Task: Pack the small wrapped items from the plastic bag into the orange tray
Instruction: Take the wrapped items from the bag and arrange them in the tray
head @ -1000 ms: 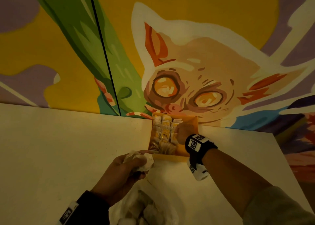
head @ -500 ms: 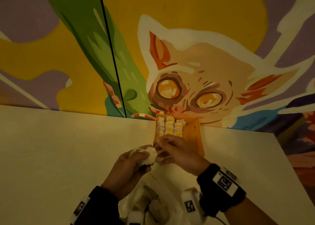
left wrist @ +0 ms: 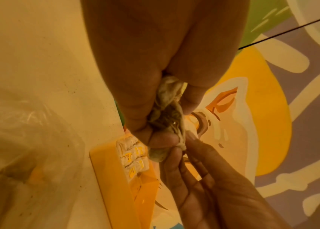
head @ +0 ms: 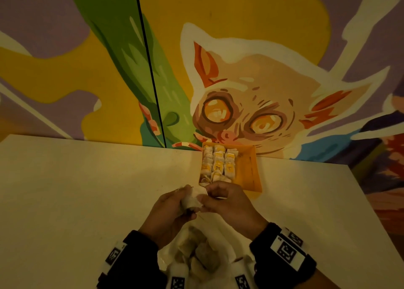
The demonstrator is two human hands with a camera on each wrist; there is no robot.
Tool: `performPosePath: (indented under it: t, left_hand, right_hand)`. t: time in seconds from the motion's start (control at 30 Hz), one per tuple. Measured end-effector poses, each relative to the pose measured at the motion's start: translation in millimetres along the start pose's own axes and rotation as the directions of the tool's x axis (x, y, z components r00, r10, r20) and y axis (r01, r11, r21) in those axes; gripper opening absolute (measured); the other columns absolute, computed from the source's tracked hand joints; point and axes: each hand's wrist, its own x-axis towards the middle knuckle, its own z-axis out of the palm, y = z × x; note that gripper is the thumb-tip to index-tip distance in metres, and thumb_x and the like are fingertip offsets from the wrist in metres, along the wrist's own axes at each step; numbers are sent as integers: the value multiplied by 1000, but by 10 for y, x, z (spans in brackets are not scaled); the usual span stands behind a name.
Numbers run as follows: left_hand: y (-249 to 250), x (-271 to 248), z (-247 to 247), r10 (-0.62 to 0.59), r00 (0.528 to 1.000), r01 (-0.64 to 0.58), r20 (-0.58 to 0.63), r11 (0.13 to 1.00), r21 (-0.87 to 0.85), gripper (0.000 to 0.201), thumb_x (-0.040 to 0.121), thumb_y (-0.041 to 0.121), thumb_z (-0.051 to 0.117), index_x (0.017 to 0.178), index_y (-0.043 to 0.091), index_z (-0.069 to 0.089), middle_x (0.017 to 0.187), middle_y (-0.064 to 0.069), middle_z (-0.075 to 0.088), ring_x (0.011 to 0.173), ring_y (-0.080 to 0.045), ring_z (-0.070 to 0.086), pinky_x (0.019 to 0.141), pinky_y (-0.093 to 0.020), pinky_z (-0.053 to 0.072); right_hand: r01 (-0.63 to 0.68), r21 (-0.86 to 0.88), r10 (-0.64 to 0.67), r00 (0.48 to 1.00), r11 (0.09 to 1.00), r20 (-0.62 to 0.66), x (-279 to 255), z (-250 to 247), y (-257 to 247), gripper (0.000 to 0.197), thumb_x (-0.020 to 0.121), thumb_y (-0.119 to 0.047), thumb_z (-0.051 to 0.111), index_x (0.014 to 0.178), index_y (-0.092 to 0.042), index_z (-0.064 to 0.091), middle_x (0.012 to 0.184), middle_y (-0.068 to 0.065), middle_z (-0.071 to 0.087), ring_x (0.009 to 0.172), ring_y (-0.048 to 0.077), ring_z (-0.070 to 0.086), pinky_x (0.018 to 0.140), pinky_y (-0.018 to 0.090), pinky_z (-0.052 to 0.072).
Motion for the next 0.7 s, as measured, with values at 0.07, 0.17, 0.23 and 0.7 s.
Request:
performPosePath:
  t: [0.07, 0.17, 0.23, 0.7]
  left_hand:
    - [-4, -22, 19, -47, 999, 47, -7, 999, -25, 35, 97, 31, 52, 104, 0, 65, 74, -15, 60, 65, -22, 55, 60, -34, 48]
    - [-8, -54, 35, -71, 997, 71, 4, 996, -61, 33, 99, 33, 48, 106, 4, 64, 72, -14, 61, 65, -23, 55, 63, -36, 47]
    - [-15, -61, 46, -86, 996, 89, 35, 993, -78, 37, 100, 33, 45, 114, 3, 61, 78, -17, 63, 68, -25, 58, 64, -36, 50]
    - [-52, -26, 3, -95, 977, 133, 189, 970, -204, 34, 93, 23, 55, 116, 0, 62, 106, -18, 70, 87, -31, 69, 75, -36, 61]
  right_hand:
    - [-11, 41, 11, 1000, 999, 0, -13, 5, 8, 13, 83, -7, 73, 94, -2, 68, 96, 15, 69, 79, 25, 73, 76, 37, 61]
    - [-30, 102, 29, 1000, 994, 8, -33, 12, 18, 13, 84, -7, 72, 95, -1, 69, 96, 15, 72, 79, 27, 73, 75, 33, 60]
    - [-38, 126, 38, 999, 991, 3, -41, 23, 20, 10, 84, -7, 72, 92, -4, 69, 94, 14, 73, 77, 28, 73, 75, 33, 60]
    - [-11, 89, 18, 997, 996, -81, -27, -156, -202, 11, 89, -8, 67, 99, -3, 64, 85, 14, 68, 61, 16, 64, 57, 28, 53]
